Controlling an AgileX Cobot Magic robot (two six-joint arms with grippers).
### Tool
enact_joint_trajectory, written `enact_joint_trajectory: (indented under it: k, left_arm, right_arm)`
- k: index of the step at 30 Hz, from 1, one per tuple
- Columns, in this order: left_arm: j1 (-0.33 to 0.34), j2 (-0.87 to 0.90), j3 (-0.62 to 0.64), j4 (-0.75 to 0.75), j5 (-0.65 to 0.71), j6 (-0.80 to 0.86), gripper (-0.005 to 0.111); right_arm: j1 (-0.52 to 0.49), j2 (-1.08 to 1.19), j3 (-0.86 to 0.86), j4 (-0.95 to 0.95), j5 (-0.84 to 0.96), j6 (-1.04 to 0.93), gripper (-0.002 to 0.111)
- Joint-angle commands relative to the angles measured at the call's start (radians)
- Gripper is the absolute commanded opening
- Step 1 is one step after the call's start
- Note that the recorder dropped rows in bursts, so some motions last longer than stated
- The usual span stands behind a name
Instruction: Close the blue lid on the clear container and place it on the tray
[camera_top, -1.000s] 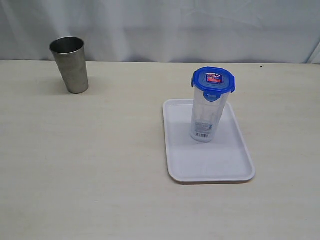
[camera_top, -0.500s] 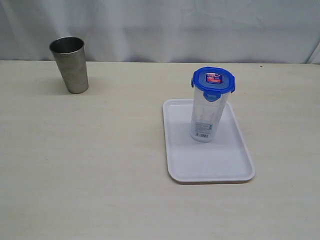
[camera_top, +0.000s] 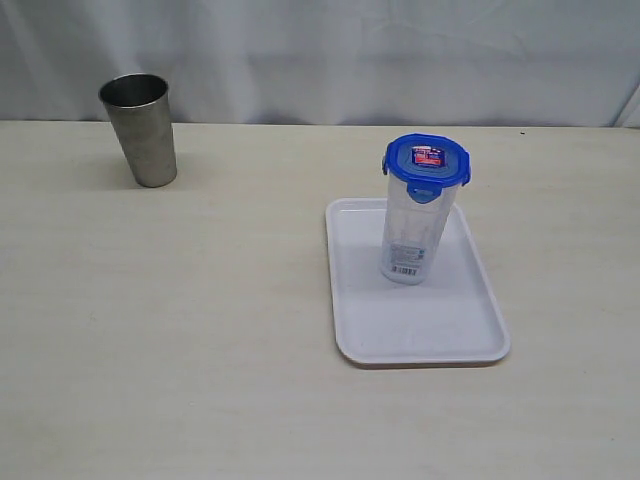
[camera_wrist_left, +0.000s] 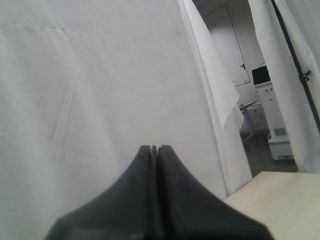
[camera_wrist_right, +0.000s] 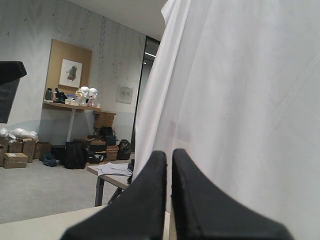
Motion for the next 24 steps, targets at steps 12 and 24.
enact_joint_trajectory:
  k: [12, 24]
  left_arm:
    - [0.001, -0.005, 0.206, -1.153, 0.329, 0.796, 0.0]
    - [0.001, -0.058, 0.299, -1.695, 0.524, 1.661, 0.0]
  right_arm:
    - [-0.005, -0.004, 0.005, 0.004, -0.004, 0.003, 0.004]
    - [-0.005, -0.004, 0.005, 0.004, -0.004, 0.003, 0.004]
